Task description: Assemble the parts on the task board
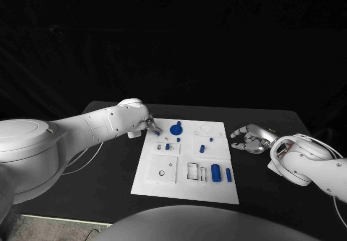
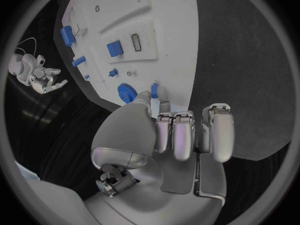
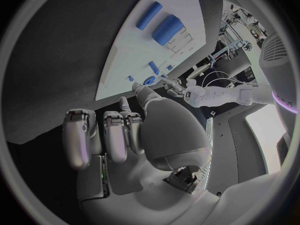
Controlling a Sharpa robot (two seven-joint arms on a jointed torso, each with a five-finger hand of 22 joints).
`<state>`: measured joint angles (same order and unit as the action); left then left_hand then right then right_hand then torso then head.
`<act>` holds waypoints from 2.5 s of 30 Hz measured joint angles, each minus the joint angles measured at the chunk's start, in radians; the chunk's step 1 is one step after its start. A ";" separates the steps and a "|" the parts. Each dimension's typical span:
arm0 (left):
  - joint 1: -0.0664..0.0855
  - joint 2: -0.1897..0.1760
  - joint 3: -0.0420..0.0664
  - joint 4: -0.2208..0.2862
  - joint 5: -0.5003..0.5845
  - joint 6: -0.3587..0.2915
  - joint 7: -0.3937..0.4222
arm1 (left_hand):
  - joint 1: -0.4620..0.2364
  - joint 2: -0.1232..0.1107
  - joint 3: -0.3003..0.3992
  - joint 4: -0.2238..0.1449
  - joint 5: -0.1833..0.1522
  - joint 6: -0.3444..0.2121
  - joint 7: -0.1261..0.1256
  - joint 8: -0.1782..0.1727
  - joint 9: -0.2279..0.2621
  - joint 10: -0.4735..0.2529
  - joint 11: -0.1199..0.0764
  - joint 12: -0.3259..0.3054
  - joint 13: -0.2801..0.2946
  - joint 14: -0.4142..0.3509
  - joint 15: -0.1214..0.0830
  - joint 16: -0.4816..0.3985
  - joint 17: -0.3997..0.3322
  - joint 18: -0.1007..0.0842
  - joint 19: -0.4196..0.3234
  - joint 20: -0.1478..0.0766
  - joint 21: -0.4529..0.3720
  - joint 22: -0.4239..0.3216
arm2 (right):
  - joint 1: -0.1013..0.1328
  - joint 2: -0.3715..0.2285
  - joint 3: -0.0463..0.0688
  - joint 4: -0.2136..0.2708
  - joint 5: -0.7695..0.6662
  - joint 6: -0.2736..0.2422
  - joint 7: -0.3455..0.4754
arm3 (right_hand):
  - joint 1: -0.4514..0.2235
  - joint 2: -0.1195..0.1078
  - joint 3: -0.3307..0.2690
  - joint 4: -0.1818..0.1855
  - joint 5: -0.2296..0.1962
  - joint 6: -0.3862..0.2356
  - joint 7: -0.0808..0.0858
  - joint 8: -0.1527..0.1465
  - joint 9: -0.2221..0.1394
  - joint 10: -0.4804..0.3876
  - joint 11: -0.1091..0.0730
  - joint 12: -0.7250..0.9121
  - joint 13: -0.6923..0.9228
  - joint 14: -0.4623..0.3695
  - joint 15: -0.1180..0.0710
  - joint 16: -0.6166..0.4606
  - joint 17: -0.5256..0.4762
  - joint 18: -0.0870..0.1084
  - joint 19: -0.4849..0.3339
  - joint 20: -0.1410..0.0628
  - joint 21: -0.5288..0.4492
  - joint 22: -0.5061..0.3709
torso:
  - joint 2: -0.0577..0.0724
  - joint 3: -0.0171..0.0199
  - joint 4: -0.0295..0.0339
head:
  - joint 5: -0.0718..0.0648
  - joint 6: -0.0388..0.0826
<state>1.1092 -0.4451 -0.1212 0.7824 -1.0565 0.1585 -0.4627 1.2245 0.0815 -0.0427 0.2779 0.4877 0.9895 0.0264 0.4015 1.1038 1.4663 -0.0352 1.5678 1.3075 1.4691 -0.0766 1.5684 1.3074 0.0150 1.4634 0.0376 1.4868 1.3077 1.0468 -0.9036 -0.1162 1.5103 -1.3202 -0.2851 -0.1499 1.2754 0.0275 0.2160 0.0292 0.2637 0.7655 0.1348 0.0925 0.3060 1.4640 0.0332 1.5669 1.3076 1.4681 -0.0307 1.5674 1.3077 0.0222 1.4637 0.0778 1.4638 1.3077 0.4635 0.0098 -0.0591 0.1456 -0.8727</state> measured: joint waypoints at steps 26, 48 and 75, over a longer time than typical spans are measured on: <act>-0.004 -0.038 0.000 0.059 0.031 -0.009 0.020 | 0.077 -0.152 0.343 -0.021 -0.033 0.000 0.000 -0.045 0.016 0.000 0.000 0.000 0.000 0.000 0.000 0.000 0.000 0.000 0.000 0.000 -0.013 0.000 | 0.000 -0.002 0.000 -0.008 0.034 0.004 -0.004 | 0.004 0.004 0.007 -0.001 0.013 0.004 0.004 0.000 -0.004 0.000 0.000 0.000 0.000 0.000 0.000 0.000 0.000 0.000 -0.001 0.001 -0.008 0.000 | 0.000 0.0001 0.0007 | 0.005 0.000; -0.001 -0.195 -0.001 0.371 -0.014 -0.042 -0.016 | 0.034 -0.202 0.457 -0.050 -0.065 0.017 0.002 -0.054 0.019 0.000 0.000 0.000 0.000 0.000 0.000 0.000 0.001 0.000 0.000 0.000 -0.019 0.000 | -0.001 -0.008 0.000 -0.008 0.040 0.008 -0.008 | 0.004 0.004 0.011 -0.006 0.013 0.004 0.004 0.000 -0.005 0.000 0.000 0.000 0.000 0.000 0.000 0.000 0.000 0.000 -0.001 0.001 -0.008 0.000 | 0.000 -0.0006 0.0002 | 0.013 0.000; -0.001 -0.218 -0.019 0.439 -0.093 -0.021 -0.049 | 0.017 -0.210 0.488 -0.052 -0.074 0.023 0.004 -0.057 0.021 0.000 0.000 0.000 0.000 0.000 0.000 0.000 0.000 0.000 0.000 0.000 -0.025 0.000 | -0.003 -0.009 0.000 -0.010 0.050 0.010 -0.010 | 0.004 0.004 0.011 -0.006 0.013 0.004 0.004 0.000 -0.006 0.000 0.000 0.000 0.000 0.000 0.000 0.000 0.000 0.000 0.003 0.005 -0.008 0.000 | 0.001 -0.0006 0.0002 | 0.011 0.000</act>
<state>1.1080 -0.6630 -0.1405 1.2210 -1.1496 0.1371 -0.5115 1.2419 -0.1283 0.4453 0.2254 0.4141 1.0123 0.0305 0.3440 1.1253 1.4663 -0.0352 1.5678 1.3074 1.4690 -0.0766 1.5684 1.3077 0.0150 1.4634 0.0376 1.4618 1.3074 1.0442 -0.9125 -0.1163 1.5001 -1.2705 -0.2748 -0.1602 1.2793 0.0314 0.2268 0.0237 0.2770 0.7691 0.1385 0.0925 0.2996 1.4640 0.0332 1.5669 1.3076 1.4681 -0.0307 1.5674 1.3077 0.0222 1.4664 0.0825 1.4561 1.3078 0.4646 0.0092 -0.0589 0.1568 -0.8727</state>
